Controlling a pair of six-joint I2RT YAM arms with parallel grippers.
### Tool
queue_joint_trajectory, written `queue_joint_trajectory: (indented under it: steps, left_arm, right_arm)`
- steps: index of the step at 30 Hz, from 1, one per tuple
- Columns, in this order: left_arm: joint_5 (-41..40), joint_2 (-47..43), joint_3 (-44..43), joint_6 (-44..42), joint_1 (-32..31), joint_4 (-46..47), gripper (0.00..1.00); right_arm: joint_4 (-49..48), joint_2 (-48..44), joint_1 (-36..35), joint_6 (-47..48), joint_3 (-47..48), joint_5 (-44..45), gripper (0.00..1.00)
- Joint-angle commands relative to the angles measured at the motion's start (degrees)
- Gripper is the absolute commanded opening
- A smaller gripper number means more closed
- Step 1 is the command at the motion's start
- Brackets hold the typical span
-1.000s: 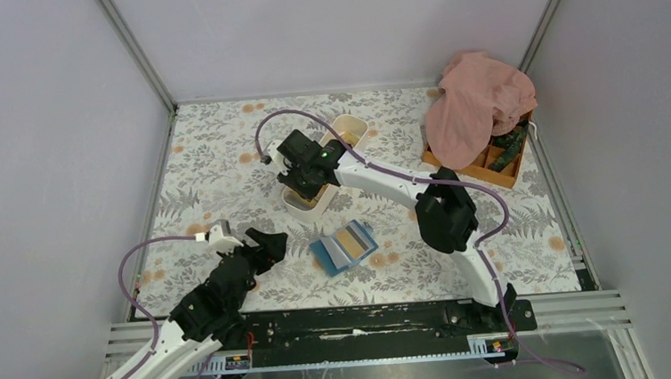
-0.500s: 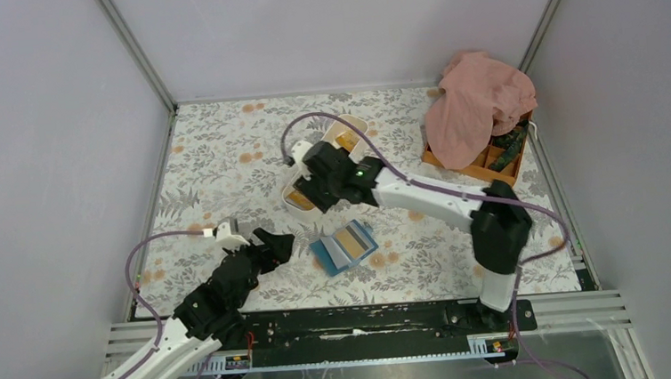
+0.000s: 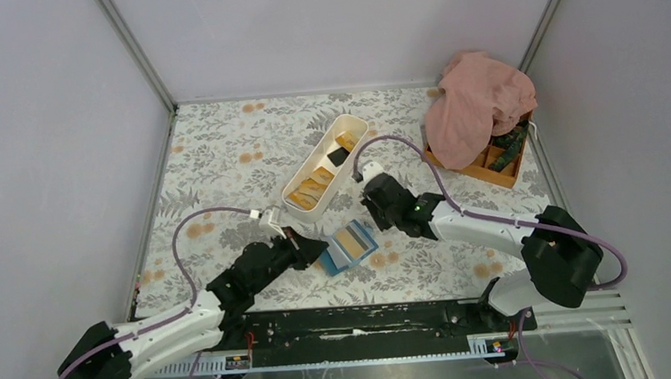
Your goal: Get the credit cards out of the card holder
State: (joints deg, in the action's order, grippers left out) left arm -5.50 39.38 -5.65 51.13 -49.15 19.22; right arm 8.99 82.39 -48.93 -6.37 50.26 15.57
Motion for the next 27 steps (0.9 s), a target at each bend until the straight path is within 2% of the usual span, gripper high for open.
queue_joint_trajectory:
  steps: [1, 4, 10, 13, 16, 21, 27]
  left_arm:
    - [6.7, 7.3, -2.2, 1.4, -0.8, 21.3, 0.0]
    - [8.0, 12.5, -3.8, 2.5, -1.2, 24.8, 0.0]
    - [9.5, 23.4, -6.3, 3.5, -2.0, 23.7, 0.0]
    - [11.7, 29.3, -4.4, 4.9, -2.5, 27.4, 0.0]
    - [12.7, 32.8, -2.3, 6.2, -2.5, 30.6, 0.0]
    - [11.9, 33.3, -0.1, 5.5, -2.3, 27.1, 0.0]
    - [7.3, 26.4, 0.3, 2.3, -2.2, 13.7, 0.0]
  right_arm:
    - [-6.0, -0.7, 0.4, -4.2, -3.2, -0.3, 0.0]
    - [-7.1, -0.6, 0.4, -5.8, -5.1, -1.2, 0.0]
    - [-11.5, -1.1, 0.4, -10.0, -11.1, -5.2, 0.0]
    - [-18.4, -3.4, 0.4, -12.4, -16.5, -9.7, 0.0]
    - [-20.6, -4.2, 0.3, -13.6, -18.6, -12.0, 0.0]
    - [-20.1, -3.6, -2.0, -13.8, -18.6, -13.8, 0.01]
    - [-21.1, -5.2, -3.2, -15.1, -19.9, -14.0, 0.0]
